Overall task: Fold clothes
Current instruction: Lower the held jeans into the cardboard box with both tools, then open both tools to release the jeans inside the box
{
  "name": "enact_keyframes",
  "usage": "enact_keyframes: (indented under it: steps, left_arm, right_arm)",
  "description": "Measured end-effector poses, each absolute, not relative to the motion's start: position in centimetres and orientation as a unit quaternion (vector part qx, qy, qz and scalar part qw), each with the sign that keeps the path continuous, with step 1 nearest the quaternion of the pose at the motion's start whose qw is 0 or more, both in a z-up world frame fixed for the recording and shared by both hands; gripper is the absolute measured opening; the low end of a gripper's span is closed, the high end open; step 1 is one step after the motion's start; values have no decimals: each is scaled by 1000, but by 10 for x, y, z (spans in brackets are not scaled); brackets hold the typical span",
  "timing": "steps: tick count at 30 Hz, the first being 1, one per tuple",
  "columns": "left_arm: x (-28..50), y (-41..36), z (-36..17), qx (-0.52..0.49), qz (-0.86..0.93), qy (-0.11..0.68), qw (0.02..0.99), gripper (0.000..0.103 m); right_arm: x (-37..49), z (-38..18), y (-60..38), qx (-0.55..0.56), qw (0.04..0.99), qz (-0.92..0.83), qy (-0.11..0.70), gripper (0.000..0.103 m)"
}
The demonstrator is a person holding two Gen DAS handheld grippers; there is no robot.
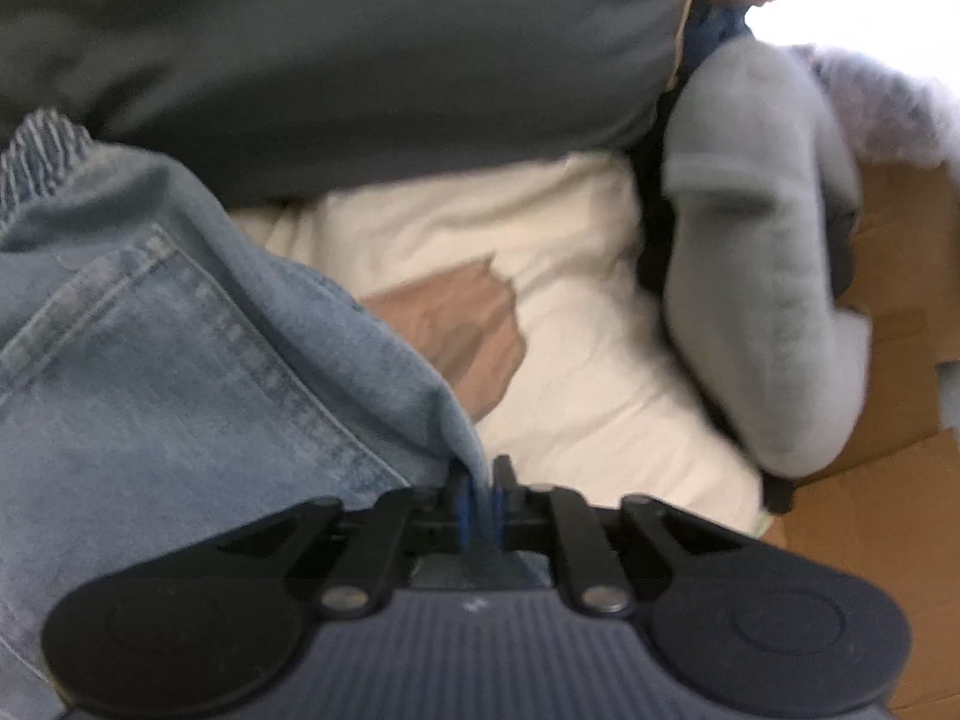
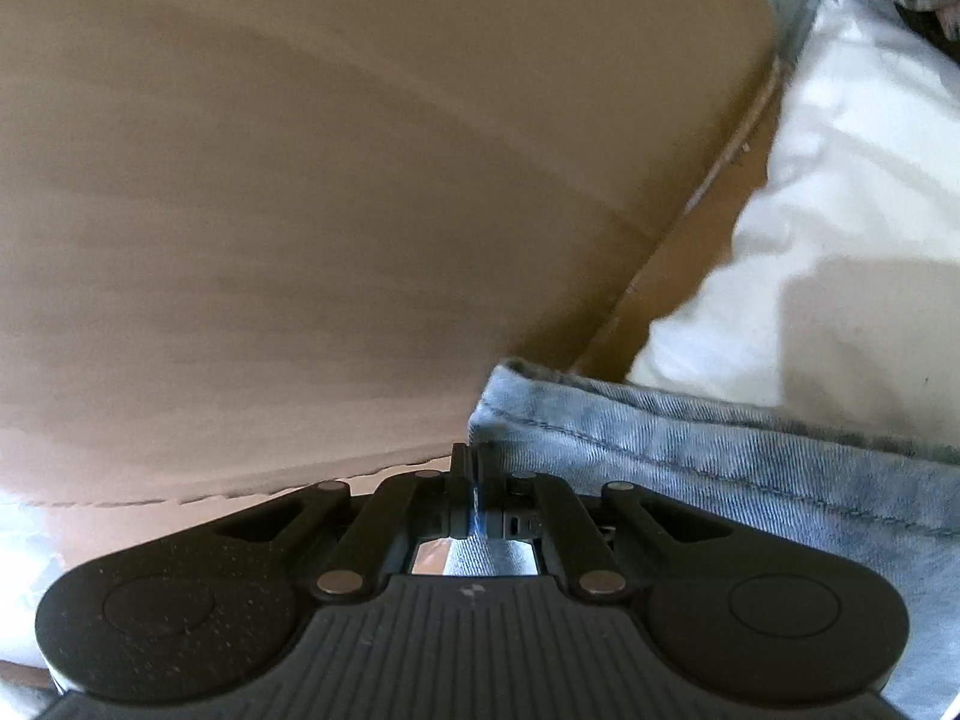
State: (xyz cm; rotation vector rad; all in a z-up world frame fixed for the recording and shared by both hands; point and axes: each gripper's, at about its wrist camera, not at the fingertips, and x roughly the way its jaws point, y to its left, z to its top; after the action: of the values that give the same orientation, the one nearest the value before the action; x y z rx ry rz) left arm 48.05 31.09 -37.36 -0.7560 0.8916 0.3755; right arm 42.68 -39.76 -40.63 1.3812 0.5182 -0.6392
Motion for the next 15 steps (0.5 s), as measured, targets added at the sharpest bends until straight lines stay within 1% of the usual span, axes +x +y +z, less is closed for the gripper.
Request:
enact_keyframes:
  steps: [1, 4, 5, 6, 7, 8, 9, 15]
  left_arm:
    - [482, 310, -375, -355, 176, 423, 815, 21]
    - [482, 297, -372, -350, 146, 422, 824, 29]
    - [481, 289, -371, -343, 134, 425, 827, 29]
    - [481, 282, -370, -337, 121, 428, 830, 29]
    - [481, 275, -369, -331, 108, 431, 833, 29]
    - [479, 267, -368, -327, 98, 431, 835, 29]
    - [477, 260, -367, -324, 88, 431, 837, 29]
    - [463, 213, -358, -289, 39, 443, 848, 29]
  right_arm:
    - [425, -408, -396, 624, 692, -280, 231, 2]
    - [420, -407, -390, 621, 699, -264, 238, 5]
    - [418, -405, -387, 614, 706, -257, 245, 10]
    - [416, -402, -385, 607, 712, -249, 250, 18]
    - [412, -399, -383, 604, 716, -240, 254, 22]
    - [408, -396, -381, 601, 720, -232, 257, 28]
    - [402, -392, -379, 599, 723, -226, 260, 31]
    - [367, -367, -380, 560, 751, -198, 287, 32]
